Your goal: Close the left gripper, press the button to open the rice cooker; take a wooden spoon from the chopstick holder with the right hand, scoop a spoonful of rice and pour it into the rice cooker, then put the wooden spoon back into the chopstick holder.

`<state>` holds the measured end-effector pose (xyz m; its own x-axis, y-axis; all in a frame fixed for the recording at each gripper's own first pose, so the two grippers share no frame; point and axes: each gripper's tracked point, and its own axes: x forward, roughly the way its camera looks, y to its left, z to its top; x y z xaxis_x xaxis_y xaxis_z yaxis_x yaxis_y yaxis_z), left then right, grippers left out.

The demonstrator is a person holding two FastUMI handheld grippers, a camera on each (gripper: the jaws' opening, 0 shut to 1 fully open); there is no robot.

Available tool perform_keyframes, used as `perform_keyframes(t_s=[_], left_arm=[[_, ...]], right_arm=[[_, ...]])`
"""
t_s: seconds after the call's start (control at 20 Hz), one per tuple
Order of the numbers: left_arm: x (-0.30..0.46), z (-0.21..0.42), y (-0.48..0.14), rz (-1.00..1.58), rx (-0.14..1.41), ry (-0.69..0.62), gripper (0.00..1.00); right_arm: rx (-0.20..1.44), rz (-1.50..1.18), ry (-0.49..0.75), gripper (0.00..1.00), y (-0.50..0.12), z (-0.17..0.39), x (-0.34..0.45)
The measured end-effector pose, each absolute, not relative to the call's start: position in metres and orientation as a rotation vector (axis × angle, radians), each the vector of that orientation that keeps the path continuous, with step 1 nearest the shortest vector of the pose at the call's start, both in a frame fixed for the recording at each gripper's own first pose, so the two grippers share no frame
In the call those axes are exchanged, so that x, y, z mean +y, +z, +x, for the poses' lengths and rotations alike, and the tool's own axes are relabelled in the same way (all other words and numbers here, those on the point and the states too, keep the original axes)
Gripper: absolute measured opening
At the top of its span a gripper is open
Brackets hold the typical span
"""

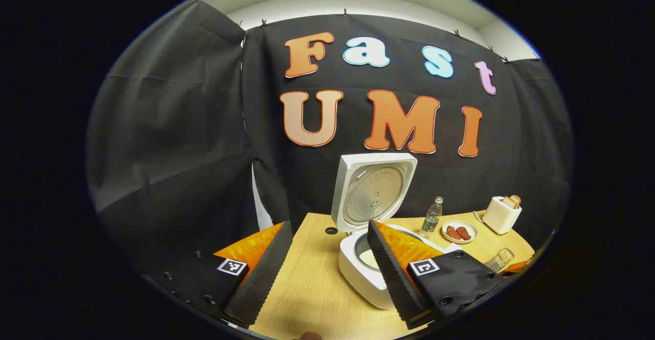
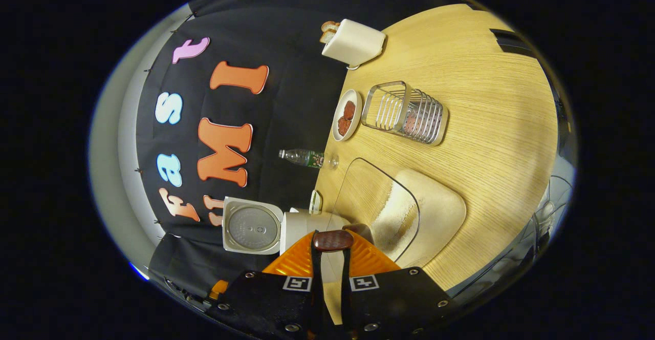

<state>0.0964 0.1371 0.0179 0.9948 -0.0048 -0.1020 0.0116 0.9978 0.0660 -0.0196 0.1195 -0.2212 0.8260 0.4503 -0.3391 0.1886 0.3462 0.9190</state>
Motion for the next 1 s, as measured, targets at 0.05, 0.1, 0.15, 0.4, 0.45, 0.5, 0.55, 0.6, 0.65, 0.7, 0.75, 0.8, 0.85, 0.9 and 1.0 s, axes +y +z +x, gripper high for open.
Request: perform_keyframes(t_s=[0.05,0.1,0.15,0.4,0.45,0.5,0.55,0.6,0.65,0.7,0.75,0.8,0.85,0.9,1.0], left_arm=[[0.137,0.096,0.019,0.066,0.1,-0.008,1.0],[0.136,0.097,0.018,0.064,0.1,-0.008,1.0],[0.135,0.096,0.018,0.062,0.101,-0.009,1.0],[0.131,0.096,0.016,0.057,0.103,-0.017,0.99],[0.131,0.096,0.016,0.058,0.103,-0.018,0.99],[0.131,0.096,0.015,0.059,0.103,-0.018,0.99],[0.131,0.096,0.014,0.058,0.104,-0.02,0.99],[0.13,0.096,0.014,0.056,0.106,-0.021,1.0],[0.13,0.096,0.014,0.056,0.105,-0.021,1.0],[0.132,0.097,0.014,0.056,0.105,-0.018,1.0],[0.133,0.097,0.015,0.054,0.106,-0.017,1.0],[0.133,0.098,0.015,0.051,0.105,-0.016,1.0],[0.133,0.098,0.015,0.048,0.104,-0.016,1.0],[0.133,0.098,0.015,0.048,0.103,-0.016,1.0],[0.134,0.099,0.013,0.056,0.106,-0.015,1.0]], right_arm=[[0.611,1.227,0.183,0.13,-0.219,-0.022,0.117],[0.607,1.226,0.181,0.13,-0.216,-0.022,0.115],[0.603,1.227,0.183,0.13,-0.212,-0.024,0.112],[0.582,1.261,0.174,0.13,-0.191,-0.022,0.104],[0.58,1.26,0.176,0.13,-0.186,-0.022,0.105],[0.579,1.256,0.177,0.13,-0.181,-0.021,0.106],[0.578,1.251,0.181,0.13,-0.176,-0.021,0.108],[0.575,1.248,0.189,0.13,-0.17,-0.02,0.109],[0.573,1.252,0.196,0.13,-0.162,-0.018,0.111],[0.567,1.258,0.202,0.13,-0.154,-0.017,0.112],[0.564,1.261,0.213,0.13,-0.148,-0.016,0.115],[0.562,1.26,0.223,0.13,-0.141,-0.013,0.118],[0.56,1.258,0.233,0.13,-0.134,-0.01,0.124],[0.558,1.254,0.248,0.13,-0.127,-0.007,0.128],[0.553,1.254,0.279,0.13,-0.114,0.001,0.136]])
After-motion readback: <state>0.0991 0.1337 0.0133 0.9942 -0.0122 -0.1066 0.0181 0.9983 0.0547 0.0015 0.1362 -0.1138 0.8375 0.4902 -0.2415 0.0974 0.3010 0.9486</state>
